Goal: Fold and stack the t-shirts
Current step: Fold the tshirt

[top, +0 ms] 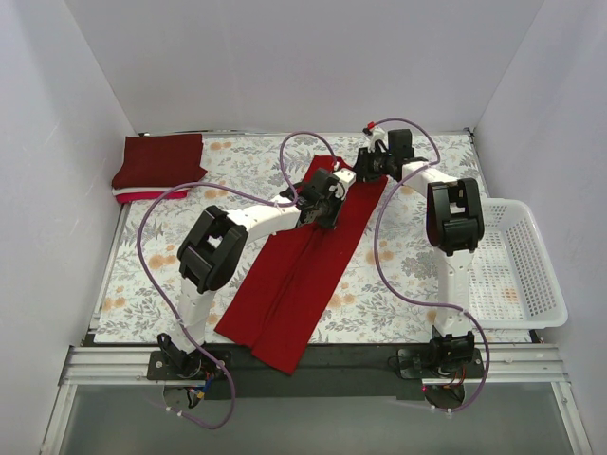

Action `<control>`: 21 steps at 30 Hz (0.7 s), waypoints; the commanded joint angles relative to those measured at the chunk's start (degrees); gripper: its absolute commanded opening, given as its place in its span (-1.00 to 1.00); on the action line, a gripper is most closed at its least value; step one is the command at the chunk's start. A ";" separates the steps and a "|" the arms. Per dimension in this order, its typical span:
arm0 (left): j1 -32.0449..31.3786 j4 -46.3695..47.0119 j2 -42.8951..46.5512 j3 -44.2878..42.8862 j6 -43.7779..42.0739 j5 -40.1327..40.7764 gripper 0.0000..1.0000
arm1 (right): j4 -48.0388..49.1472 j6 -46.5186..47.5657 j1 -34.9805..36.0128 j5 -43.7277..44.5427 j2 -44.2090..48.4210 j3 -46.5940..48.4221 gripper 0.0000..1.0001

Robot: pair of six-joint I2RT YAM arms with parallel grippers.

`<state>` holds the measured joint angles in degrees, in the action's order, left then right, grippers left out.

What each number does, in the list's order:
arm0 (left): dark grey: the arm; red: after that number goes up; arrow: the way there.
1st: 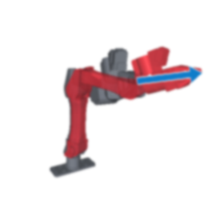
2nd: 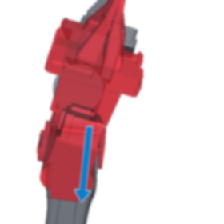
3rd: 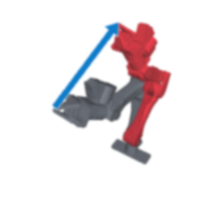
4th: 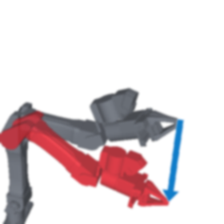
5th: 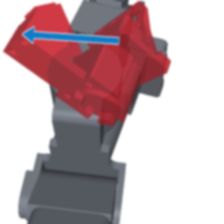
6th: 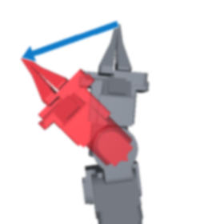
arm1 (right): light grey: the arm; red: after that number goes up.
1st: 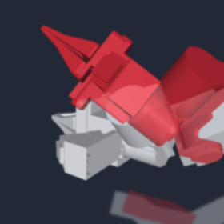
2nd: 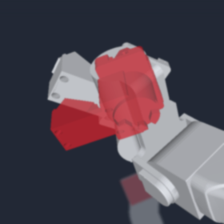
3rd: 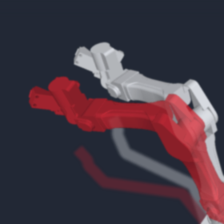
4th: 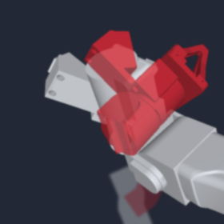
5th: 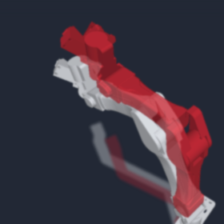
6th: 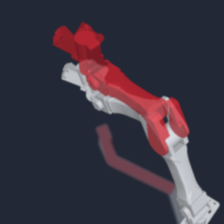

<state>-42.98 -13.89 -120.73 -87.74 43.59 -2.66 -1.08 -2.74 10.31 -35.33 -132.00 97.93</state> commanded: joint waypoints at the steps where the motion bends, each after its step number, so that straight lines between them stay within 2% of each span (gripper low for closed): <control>1: -0.08 0.00 1.46 -1.64 2.02 -2.70 -0.96 | 3.01 0.63 -0.64 2.02 6.05 -1.94 -0.46; 3: -0.08 0.18 1.63 -1.73 3.59 -3.49 -0.87 | 3.19 -0.33 -0.72 2.46 8.07 -2.83 -0.39; 4: -0.08 0.09 1.98 -1.73 4.13 -3.84 -0.69 | 3.28 -0.59 -0.64 2.11 8.69 -3.18 -0.35; 9: -0.08 0.00 6.63 0.82 10.27 -1.30 -0.15 | 3.45 -3.23 -0.64 -0.69 11.77 -7.31 -0.33; 12: 0.00 0.53 12.34 5.20 13.00 -0.07 -0.11 | 3.80 -5.78 -0.64 -1.84 13.96 -11.51 -0.33; 17: 1.49 -0.43 21.74 13.20 20.02 5.99 -0.12 | 10.22 -11.75 0.50 -5.27 16.95 -19.17 -0.32; 21: 6.66 -5.51 26.05 18.91 27.06 8.70 -0.15 | 11.01 -15.17 1.12 -4.40 15.82 -21.28 -0.32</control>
<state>-40.40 -14.92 -98.43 -72.01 63.51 1.06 5.41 -13.54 10.70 -38.26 -117.08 77.58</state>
